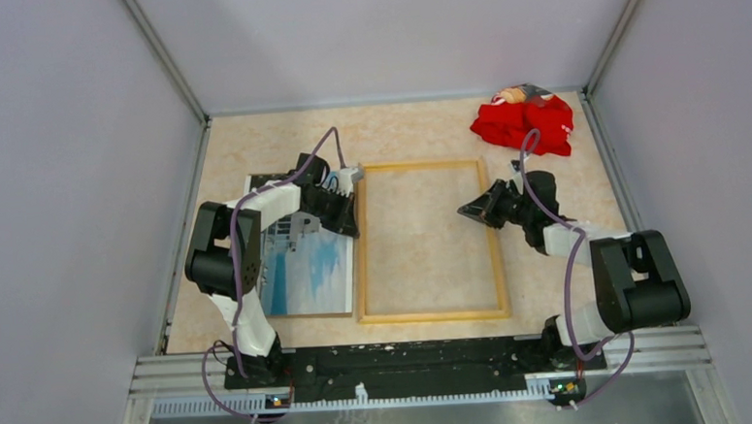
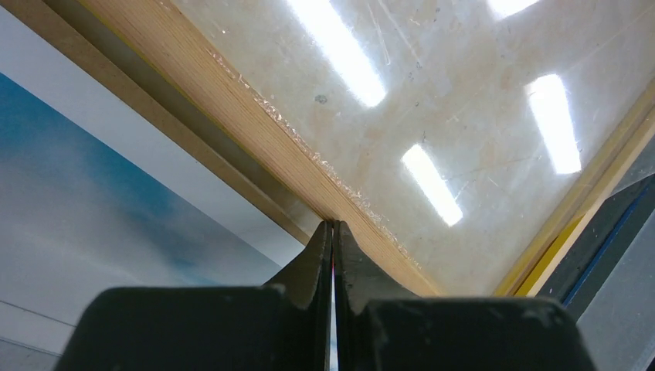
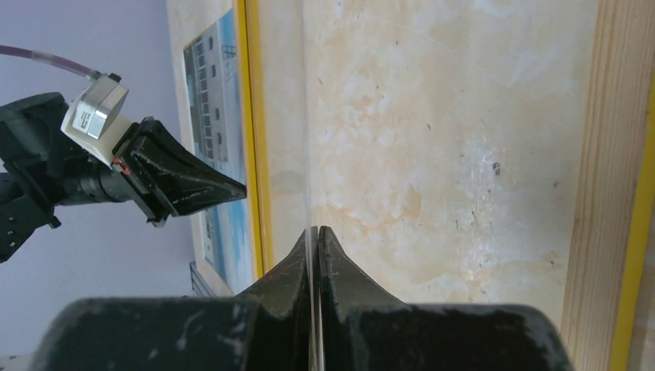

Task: Put the photo into the frame
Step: Place the photo frame item in the photo frame.

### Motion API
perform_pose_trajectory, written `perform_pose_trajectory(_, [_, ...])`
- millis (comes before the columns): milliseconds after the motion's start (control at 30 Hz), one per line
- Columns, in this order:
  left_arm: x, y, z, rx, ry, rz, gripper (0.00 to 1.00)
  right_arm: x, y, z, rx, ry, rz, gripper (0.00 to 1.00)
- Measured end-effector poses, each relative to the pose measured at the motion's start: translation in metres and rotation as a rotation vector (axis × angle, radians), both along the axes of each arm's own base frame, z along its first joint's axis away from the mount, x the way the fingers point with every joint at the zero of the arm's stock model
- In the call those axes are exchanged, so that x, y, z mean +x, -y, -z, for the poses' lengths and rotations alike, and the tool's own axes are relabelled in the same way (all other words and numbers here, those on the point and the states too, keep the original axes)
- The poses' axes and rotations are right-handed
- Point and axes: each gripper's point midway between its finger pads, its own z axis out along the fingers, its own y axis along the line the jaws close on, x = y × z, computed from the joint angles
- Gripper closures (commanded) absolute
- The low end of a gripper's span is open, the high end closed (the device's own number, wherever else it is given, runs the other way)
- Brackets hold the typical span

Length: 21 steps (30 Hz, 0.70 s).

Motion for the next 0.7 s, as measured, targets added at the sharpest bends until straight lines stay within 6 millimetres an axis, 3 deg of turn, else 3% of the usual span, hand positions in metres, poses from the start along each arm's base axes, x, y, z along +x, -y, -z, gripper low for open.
perform_pose_trajectory(533, [-0.0002,0.0009,-0.0003,-0.002,0.002,0.004,0.96,-0.0037,0.0024,0.0104,-0.055,-0.033,-0.004,0.99])
perform_pose_trajectory(633, [-0.0002,0.0009,-0.0003,-0.002,0.002,0.004,0.96,-0.0035,0.0024,0.0102,-0.055,-0.033,-0.005,0.94])
perform_pose_trajectory(700, [-0.0002,0.0009,-0.0003,-0.002,0.002,0.004,0.96,-0.0039,0.0022,0.0102,-0.056,-0.036,-0.007,0.84])
